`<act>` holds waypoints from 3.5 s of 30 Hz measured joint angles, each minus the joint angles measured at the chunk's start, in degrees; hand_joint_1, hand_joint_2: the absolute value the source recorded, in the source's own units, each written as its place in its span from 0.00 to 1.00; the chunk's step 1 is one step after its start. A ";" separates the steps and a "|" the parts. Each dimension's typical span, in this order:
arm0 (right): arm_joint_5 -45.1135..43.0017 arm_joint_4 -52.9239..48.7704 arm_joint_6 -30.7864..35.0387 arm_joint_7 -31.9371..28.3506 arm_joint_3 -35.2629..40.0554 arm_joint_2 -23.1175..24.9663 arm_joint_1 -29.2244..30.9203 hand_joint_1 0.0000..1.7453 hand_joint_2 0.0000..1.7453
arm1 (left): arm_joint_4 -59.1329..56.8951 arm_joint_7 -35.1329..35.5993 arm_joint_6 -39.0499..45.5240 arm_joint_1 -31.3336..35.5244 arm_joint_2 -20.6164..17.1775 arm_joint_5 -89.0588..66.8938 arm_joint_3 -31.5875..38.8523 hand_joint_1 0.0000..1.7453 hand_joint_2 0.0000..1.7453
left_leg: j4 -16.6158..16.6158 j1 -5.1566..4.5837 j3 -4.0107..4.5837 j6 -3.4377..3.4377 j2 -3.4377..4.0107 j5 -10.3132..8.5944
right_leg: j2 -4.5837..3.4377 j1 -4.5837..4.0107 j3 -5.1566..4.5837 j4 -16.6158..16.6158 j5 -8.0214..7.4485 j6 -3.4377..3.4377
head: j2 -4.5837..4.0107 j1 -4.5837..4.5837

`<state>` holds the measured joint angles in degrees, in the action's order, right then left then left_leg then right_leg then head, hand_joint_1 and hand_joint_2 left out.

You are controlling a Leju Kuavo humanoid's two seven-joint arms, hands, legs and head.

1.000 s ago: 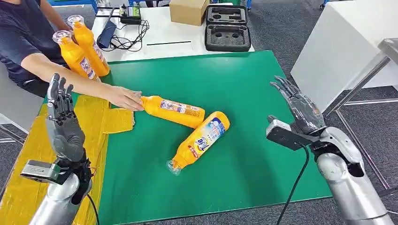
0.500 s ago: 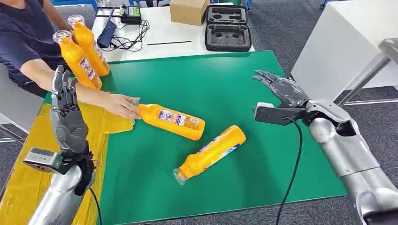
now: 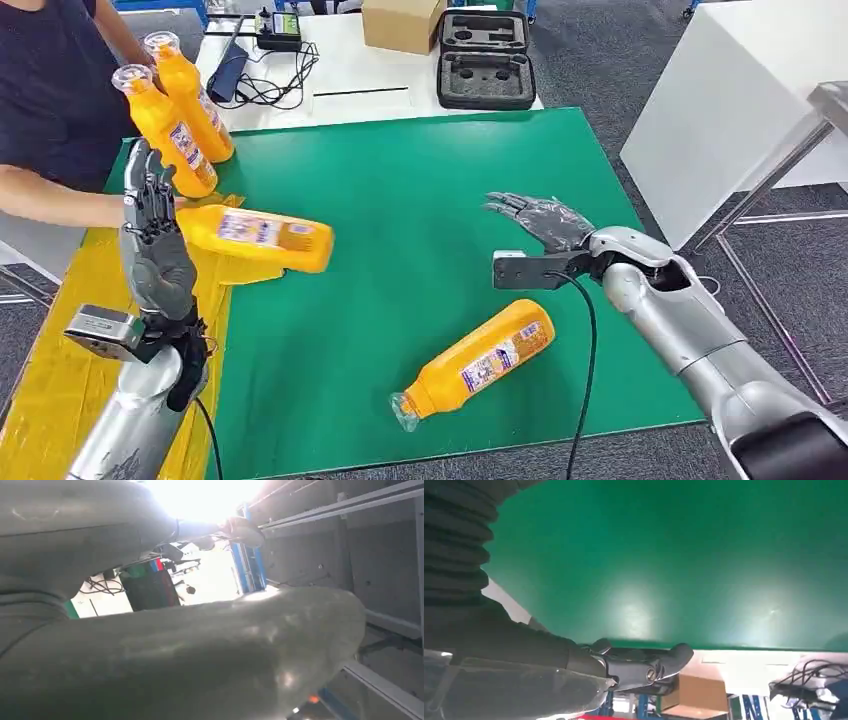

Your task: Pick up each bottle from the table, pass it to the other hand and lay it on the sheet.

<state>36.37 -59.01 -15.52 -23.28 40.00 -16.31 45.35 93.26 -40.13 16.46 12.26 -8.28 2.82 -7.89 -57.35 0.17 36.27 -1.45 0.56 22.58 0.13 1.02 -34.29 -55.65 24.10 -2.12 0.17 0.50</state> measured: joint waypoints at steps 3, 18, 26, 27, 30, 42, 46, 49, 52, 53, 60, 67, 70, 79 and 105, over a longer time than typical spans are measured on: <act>-0.05 0.00 0.00 0.02 0.66 0.17 -0.04 0.00 1.00 | -0.20 0.00 0.02 0.03 0.00 0.00 -0.02 0.00 0.00 | 0.00 -0.01 0.00 0.00 0.00 0.00 | -0.01 0.01 0.00 0.00 0.00 0.00 | 0.00 0.00; -8.80 -3.13 -0.42 -3.33 2.95 -0.79 -1.35 0.00 1.00 | -0.17 0.00 1.73 -0.59 -0.07 0.00 0.11 0.00 0.00 | -0.01 -0.01 0.00 0.00 -0.01 0.00 | 0.00 -0.01 -0.01 0.00 0.00 0.00 | 0.00 0.02; -18.19 -15.57 -6.25 -5.18 2.95 -4.91 -3.63 0.00 1.00 | -0.22 0.00 2.27 -0.57 -0.09 0.02 0.44 0.00 0.00 | -0.01 -0.01 0.00 0.00 -0.01 0.01 | -0.01 0.01 0.00 0.01 0.00 0.00 | 0.00 0.00; -18.71 -16.77 -6.58 -5.27 2.95 -5.27 -3.86 0.00 1.00 | -0.22 0.00 2.38 -0.57 -0.09 0.04 0.59 0.00 0.00 | -0.01 -0.01 0.00 0.00 -0.01 0.01 | -0.01 0.00 0.00 0.01 0.00 0.00 | 0.00 0.00; -20.40 -19.98 -7.70 -5.68 2.97 -5.68 -4.39 0.00 1.00 | -0.20 0.00 3.26 -0.79 -0.13 -0.22 1.07 0.00 0.00 | 0.00 -0.01 0.00 0.00 -0.01 0.01 | -0.02 0.00 0.00 0.00 0.00 0.00 | 0.00 0.02; -10.79 -20.97 -11.19 -4.68 6.86 -0.57 -5.78 0.00 1.00 | 1.68 -0.02 7.23 -5.06 0.02 -3.47 3.10 0.00 0.00 | 0.03 0.05 0.00 0.01 0.02 0.01 | -0.02 -0.04 0.00 0.00 0.02 0.02 | 0.00 0.00; -6.45 -16.84 -9.40 -4.63 8.54 1.15 -5.44 0.00 1.00 | 1.95 -0.02 7.76 -5.31 0.35 -4.13 3.13 0.00 0.00 | 0.03 0.04 0.02 0.01 -0.05 0.01 | 0.05 -0.02 0.03 0.00 0.02 0.02 | 0.00 0.00; -3.00 -12.38 -8.16 -3.83 10.44 2.64 -4.59 0.00 1.00 | 1.95 -0.02 7.76 -5.40 0.83 -4.76 3.15 0.00 0.00 | 0.02 0.04 0.01 0.01 -0.04 0.01 | 0.03 -0.02 0.02 0.00 0.01 0.02 | 0.00 -0.02; -1.73 -9.61 -7.87 -3.56 11.65 3.61 -4.57 0.00 1.00 | 1.95 -0.02 7.76 -5.41 1.16 -5.01 3.15 0.00 0.00 | 0.01 0.03 0.01 0.01 -0.04 0.00 | 0.06 -0.02 0.03 0.00 0.01 0.02 | 0.00 0.00; -1.71 -8.89 -7.87 -3.56 11.87 3.89 -4.50 0.00 1.00 | 1.95 -0.02 7.76 -5.41 1.29 -5.07 3.15 0.00 0.00 | 0.01 0.03 0.01 0.01 -0.04 0.00 | 0.05 -0.03 0.02 0.00 0.01 0.02 | 0.00 0.02; -1.68 -5.90 -7.96 -3.06 13.13 4.89 -3.51 0.00 1.00 | 1.90 -0.02 7.74 -5.37 1.75 -5.16 3.17 0.00 0.00 | 0.01 0.04 0.01 0.01 -0.03 0.00 | 0.04 -0.04 -0.01 0.00 0.02 0.02 | 0.00 0.00; -0.77 -2.80 -7.96 -2.78 13.20 5.40 -3.15 0.00 1.00 | 1.29 -0.02 7.72 -4.48 1.95 -4.83 3.15 0.00 0.00 | 0.01 0.03 0.01 0.01 -0.03 0.00 | 0.04 -0.02 0.00 0.00 0.01 0.02 | 0.00 0.00; -0.50 -1.62 -8.02 -2.78 13.51 5.55 -2.93 0.00 1.00 | 0.87 -0.02 7.80 -3.91 1.95 -4.63 3.08 0.00 0.00 | 0.00 0.03 0.01 0.01 -0.03 0.00 | 0.05 -0.02 0.00 0.00 0.01 0.02 | 0.00 0.00; 0.43 1.79 -9.73 -2.77 14.82 5.38 -2.43 0.00 1.00 | 0.00 -0.02 8.35 -2.80 1.84 -3.02 3.08 0.00 0.00 | 0.00 0.03 0.01 0.01 -0.03 0.00 | 0.04 -0.03 -0.01 0.00 0.01 0.02 | 0.00 0.00; -2.86 7.30 -12.59 -6.51 19.73 -3.39 2.14 0.00 1.00 | -0.09 -0.02 7.46 -3.46 -0.68 -1.03 4.26 0.00 0.00 | 0.00 0.02 0.01 0.01 -0.04 -0.01 | 0.05 -0.02 0.01 0.00 0.00 0.01 | 0.00 0.02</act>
<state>33.51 -51.71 -28.11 -29.79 59.73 -19.69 47.48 93.18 -40.15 23.91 8.79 -8.96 1.79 -3.63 -57.35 0.19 36.29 -1.44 0.52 22.57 0.18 1.00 -34.28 -55.65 24.11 -2.12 0.17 0.52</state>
